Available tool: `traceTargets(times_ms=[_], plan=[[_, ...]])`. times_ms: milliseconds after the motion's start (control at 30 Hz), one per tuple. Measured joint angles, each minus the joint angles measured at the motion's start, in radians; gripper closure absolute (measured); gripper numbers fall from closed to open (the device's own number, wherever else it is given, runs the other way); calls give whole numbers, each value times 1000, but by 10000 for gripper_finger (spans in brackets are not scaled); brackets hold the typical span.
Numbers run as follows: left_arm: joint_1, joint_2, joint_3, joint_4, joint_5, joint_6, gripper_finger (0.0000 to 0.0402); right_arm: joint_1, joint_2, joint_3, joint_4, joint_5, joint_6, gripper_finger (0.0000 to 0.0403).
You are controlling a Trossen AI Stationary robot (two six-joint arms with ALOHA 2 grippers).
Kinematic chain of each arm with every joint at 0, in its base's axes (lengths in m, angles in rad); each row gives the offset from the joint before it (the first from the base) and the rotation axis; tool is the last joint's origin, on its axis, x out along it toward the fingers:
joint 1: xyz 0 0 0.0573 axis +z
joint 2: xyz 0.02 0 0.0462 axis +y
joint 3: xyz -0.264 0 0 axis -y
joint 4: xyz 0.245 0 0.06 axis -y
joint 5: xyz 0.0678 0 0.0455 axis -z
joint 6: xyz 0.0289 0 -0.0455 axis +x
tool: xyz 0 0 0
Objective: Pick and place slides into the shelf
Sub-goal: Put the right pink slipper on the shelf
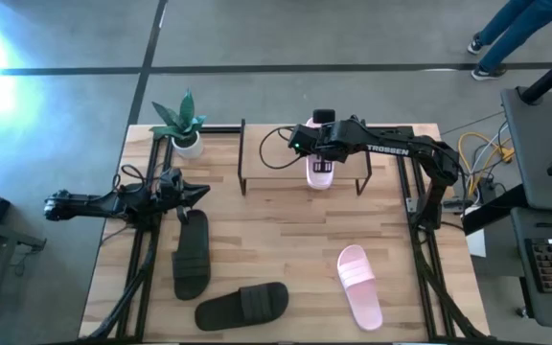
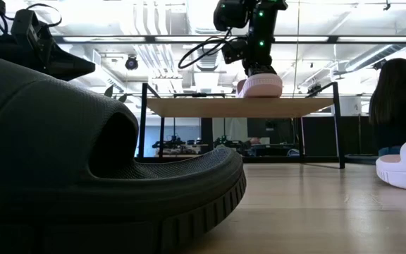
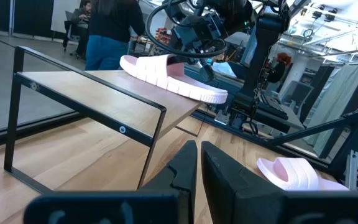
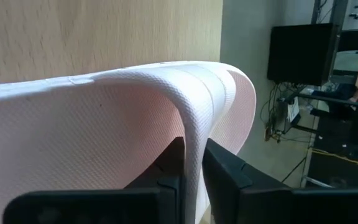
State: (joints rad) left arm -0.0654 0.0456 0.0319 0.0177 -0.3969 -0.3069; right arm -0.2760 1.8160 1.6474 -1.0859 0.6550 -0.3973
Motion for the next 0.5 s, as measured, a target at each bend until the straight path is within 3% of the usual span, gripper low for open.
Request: traceTargets(times_ms=[500], plan=[[0, 0, 0, 0, 0, 0, 393, 6, -9, 1, -55, -38, 17, 271]])
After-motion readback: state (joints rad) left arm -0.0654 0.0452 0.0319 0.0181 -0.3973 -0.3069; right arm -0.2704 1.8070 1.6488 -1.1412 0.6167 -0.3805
